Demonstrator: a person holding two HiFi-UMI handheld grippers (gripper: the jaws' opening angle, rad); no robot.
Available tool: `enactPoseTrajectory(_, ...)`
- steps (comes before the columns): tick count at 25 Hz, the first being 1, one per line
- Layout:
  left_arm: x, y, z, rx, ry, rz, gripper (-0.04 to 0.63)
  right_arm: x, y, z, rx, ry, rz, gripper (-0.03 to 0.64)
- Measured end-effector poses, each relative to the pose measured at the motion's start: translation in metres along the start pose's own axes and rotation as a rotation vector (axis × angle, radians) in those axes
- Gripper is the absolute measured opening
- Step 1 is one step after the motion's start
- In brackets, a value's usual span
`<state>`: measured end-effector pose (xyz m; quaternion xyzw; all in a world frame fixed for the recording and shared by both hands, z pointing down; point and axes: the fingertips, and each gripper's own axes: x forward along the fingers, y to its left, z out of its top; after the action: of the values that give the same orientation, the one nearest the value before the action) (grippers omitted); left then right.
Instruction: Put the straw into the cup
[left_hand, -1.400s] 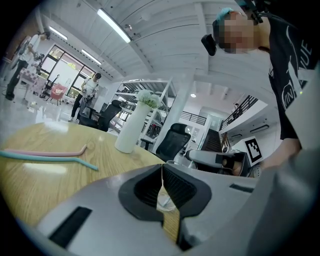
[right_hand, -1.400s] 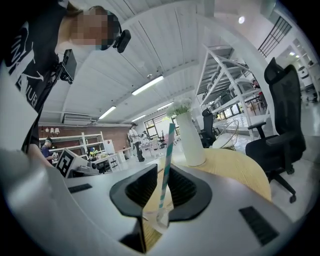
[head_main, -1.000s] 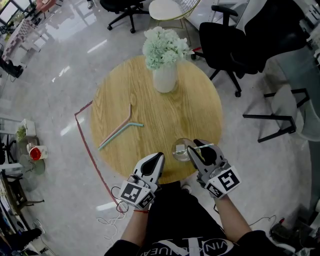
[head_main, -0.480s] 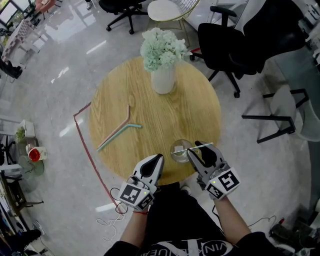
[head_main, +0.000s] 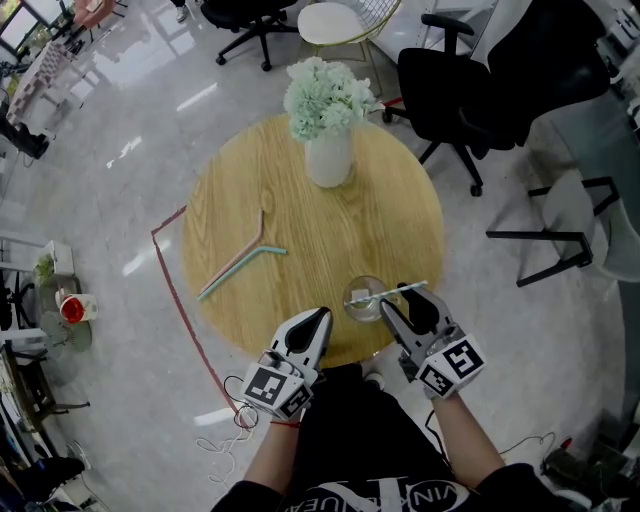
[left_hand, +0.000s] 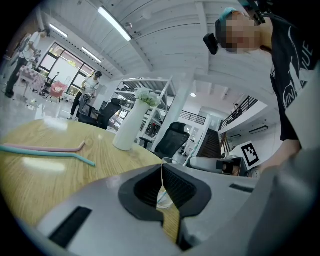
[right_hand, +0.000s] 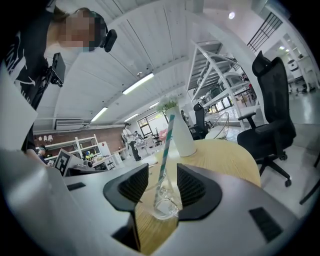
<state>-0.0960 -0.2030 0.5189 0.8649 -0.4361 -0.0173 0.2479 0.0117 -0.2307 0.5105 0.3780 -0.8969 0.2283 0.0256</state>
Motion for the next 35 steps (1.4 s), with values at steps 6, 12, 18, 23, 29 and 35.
enactPoseTrajectory(6,-0.003,-0.005,-0.007,0.001,0.013,0.006,0.014,-0.008,0.002,-0.003,0.012,0.001,0.004,0.158)
enactPoseTrajectory(12,-0.007,-0.014,-0.009,-0.005,0.004,0.01,0.014,-0.02,0.002,-0.004,0.013,0.005,-0.013,0.158)
enactPoseTrajectory(18,-0.008,-0.026,-0.014,0.006,0.007,0.011,0.014,-0.028,0.011,-0.005,-0.001,0.007,0.015,0.144)
enactPoseTrajectory(23,-0.011,-0.037,-0.014,0.007,-0.001,0.011,0.014,-0.037,0.019,-0.005,-0.012,0.008,0.028,0.09)
enactPoseTrajectory(29,-0.016,-0.052,-0.012,0.02,-0.01,0.016,0.014,-0.05,0.026,0.0,-0.02,-0.004,0.039,0.014)
enactPoseTrajectory(35,-0.023,-0.07,-0.014,0.037,-0.012,0.007,0.014,-0.063,0.038,0.0,-0.027,0.003,0.066,0.003)
